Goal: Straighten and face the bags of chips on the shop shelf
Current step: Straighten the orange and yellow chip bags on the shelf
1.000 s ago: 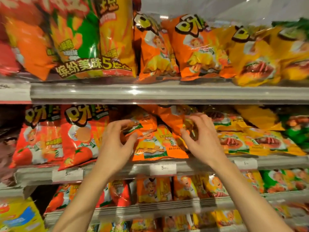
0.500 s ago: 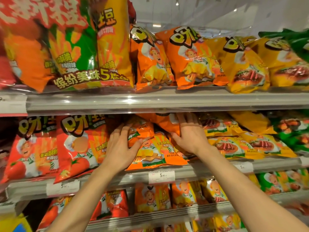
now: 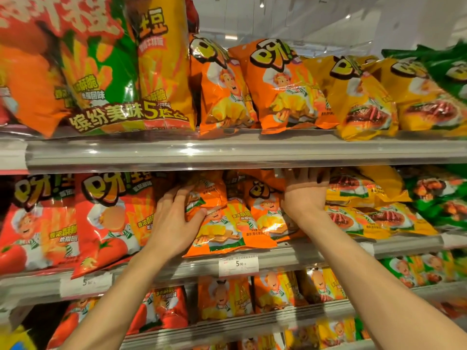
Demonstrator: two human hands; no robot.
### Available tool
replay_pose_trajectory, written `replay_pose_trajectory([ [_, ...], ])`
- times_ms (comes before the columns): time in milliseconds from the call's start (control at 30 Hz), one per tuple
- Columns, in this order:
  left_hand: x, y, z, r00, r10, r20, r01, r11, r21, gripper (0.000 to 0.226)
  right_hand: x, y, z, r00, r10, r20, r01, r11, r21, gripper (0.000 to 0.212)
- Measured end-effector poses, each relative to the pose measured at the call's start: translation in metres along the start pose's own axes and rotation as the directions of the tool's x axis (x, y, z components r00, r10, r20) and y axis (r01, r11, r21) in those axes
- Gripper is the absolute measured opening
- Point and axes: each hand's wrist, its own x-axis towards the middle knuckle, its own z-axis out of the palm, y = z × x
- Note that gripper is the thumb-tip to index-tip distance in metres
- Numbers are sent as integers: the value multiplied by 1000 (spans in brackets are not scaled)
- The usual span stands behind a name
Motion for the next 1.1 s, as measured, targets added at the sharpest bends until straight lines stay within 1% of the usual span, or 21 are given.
replay_pose_trajectory([
  [67,1,-3,0,1000,1,2,-1,1000,-6,64,3,4,1,1000,3,28,-4,1000,11,72],
  [100,1,-3,0,1000,3,4,-3,1000,-9,64,4,5,2,999,-6,32,5,1000,18,75],
  [233,1,-4,0,1000,10,-4,-10,1000,-8,63,-3,10,-2,998,-64,21,63,997,49,64],
  [333,1,-1,1,1000,1,-3,-1,1000,-15,62,-15,14,-5,992,-119,-51,123,989,78,56],
  [433,3,0,1,1000,13,0,-13,1000,-12,68,-24,17,-6,985,-145,-98,159,974,162,50],
  [500,5,-2,1,1000,29,1,-29,999,20,73,-31,17,-4,972,-166,-166,200,955,217,48],
  [567,6,-3,2,999,34,-6,-34,998,54,75,-41,15,-1,943,-186,-278,270,913,307,45],
  [633,6,-4,2,999,39,-21,-38,997,70,75,-50,7,-2,916,-176,-360,337,825,454,38],
  [667,6,-5,2,999,45,-30,-43,996,77,74,-53,2,-7,920,-175,-350,353,757,550,34],
  [700,6,-5,2,998,52,-39,-49,995,87,73,-55,-6,-14,937,-174,-302,336,682,649,32],
  [767,3,-4,0,995,79,-63,-72,992,105,71,-54,-23,-28,973,-186,-136,218,552,805,34],
  [800,2,-4,-2,992,100,-74,-92,990,105,69,-52,-32,-36,979,-201,-46,145,514,846,39],
  [867,-2,-2,-5,985,151,-86,-144,986,84,67,-44,-48,-49,967,-237,91,39,492,870,56],
  [933,-8,-3,-9,977,199,-82,-196,979,51,69,-41,-61,-60,938,-277,208,-36,519,854,76],
  [1000,-13,-2,-15,970,237,-59,-237,971,23,73,-39,-66,-69,907,-314,281,-81,525,847,91],
  [1100,-21,0,-21,951,305,-45,-306,952,-19,69,-37,-66,-69,873,-355,336,-131,491,861,101],
])
